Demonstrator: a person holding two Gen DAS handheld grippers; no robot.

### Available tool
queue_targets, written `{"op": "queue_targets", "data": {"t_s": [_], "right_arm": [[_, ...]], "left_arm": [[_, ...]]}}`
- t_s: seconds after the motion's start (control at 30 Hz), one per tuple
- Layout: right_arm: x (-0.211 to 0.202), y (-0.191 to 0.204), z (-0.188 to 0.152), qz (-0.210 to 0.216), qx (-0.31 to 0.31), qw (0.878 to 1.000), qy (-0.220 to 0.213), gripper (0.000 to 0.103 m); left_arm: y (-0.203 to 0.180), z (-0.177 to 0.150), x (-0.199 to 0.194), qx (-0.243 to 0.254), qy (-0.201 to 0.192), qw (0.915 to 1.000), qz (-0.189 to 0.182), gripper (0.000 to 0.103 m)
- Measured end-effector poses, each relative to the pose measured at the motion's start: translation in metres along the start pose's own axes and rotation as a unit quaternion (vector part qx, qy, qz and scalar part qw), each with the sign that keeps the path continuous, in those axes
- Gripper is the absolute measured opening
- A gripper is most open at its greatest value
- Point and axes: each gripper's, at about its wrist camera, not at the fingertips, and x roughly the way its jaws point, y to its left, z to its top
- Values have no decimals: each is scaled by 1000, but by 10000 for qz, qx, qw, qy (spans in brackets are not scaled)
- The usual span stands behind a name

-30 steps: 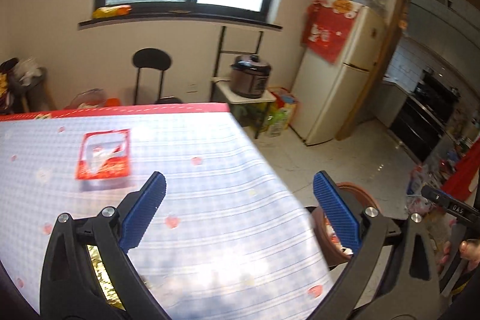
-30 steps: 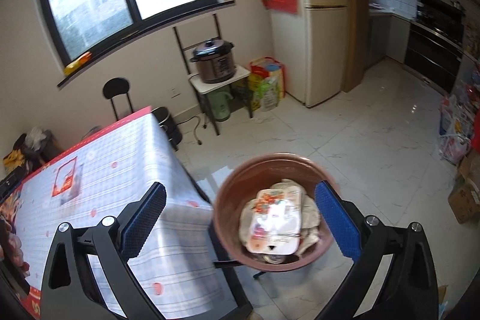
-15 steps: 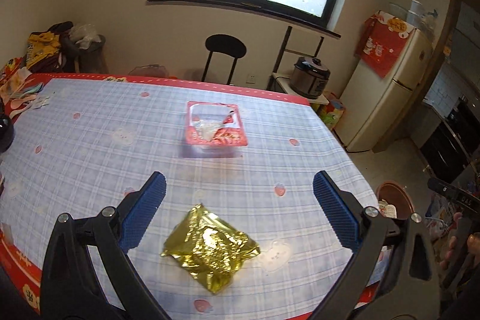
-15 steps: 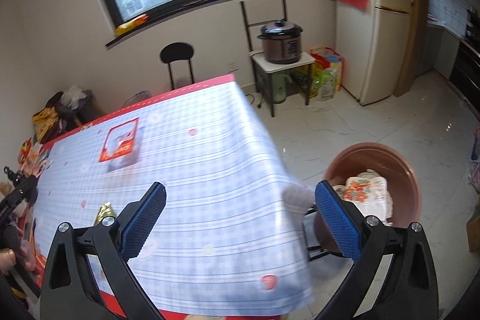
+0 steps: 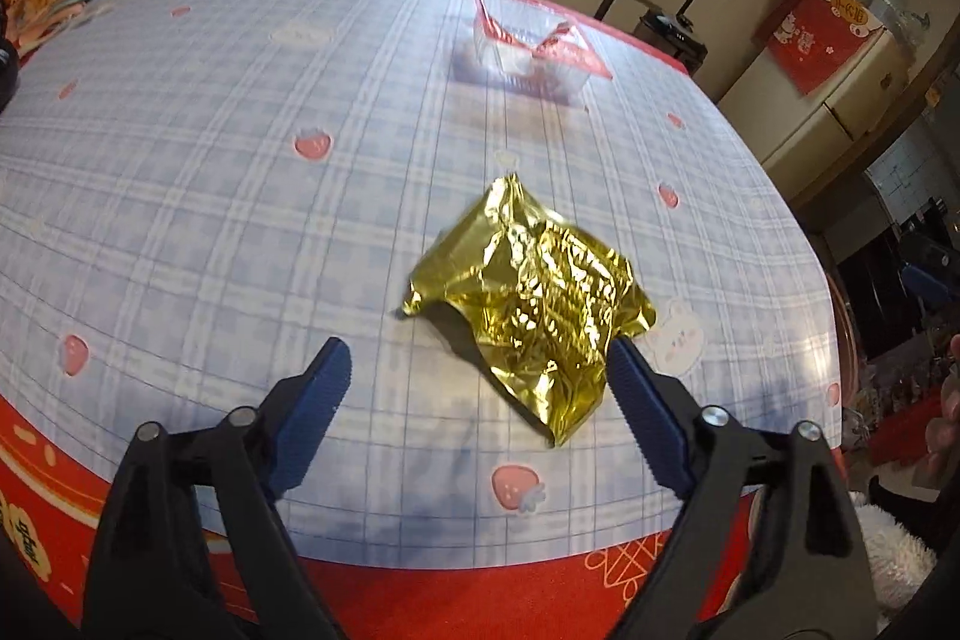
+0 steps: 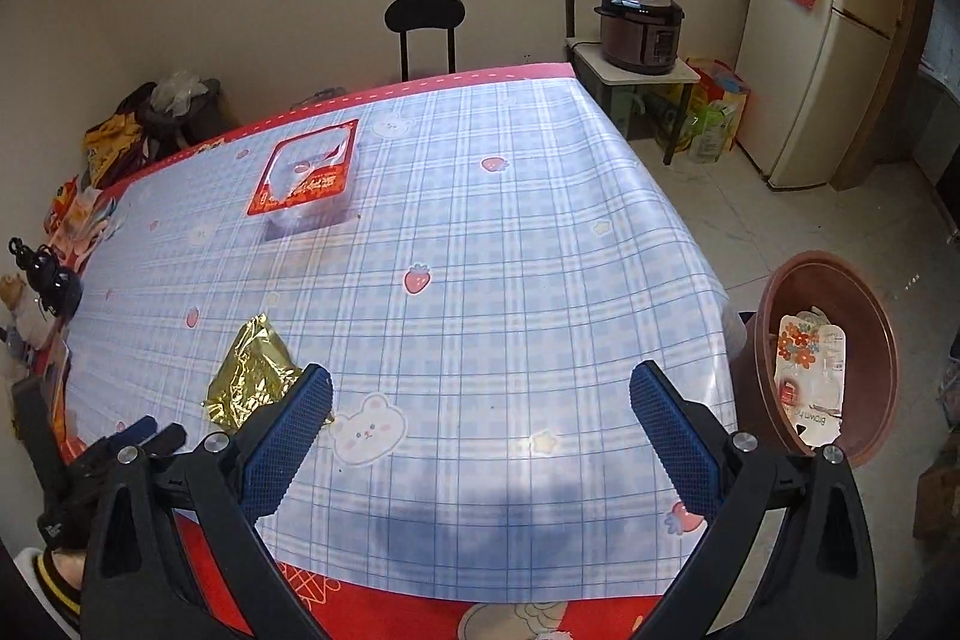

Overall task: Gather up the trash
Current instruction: 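Close the left gripper on the crumpled gold foil wrapper and lift it, then grasp the red-rimmed clear tray edge with the right gripper while the left holds the foil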

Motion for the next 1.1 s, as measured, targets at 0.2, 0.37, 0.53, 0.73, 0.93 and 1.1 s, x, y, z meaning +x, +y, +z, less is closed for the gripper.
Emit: {"op": "queue_targets", "data": {"t_s": [0.2, 0.37, 0.53, 0.73, 0.93, 1.1], "right_arm": [[2, 21, -5, -148, -230, 9996, 51, 98], [-1, 10, -10, -320, 36, 9995, 55, 98], [3, 6, -19, -456, 268, 9985, 144, 98], [4, 8, -22, -580, 371, 9975, 148, 98], [8, 18, -18, -657, 370, 9970, 170, 98], [20, 42, -8, -590, 99, 9979, 255, 98]], "left_arm": [[1, 13, 28, 122, 105, 9998, -82, 81], [-1, 17, 56, 205, 433, 9988, -107, 81], [-3, 29, 68, 308, 437, 9986, -34, 81], [-13, 39, 80, 749, 376, 9964, 93, 82], [-8, 39, 71, 778, 199, 9968, -21, 59], [15, 43, 54, 583, 10, 9982, -144, 56]]}}
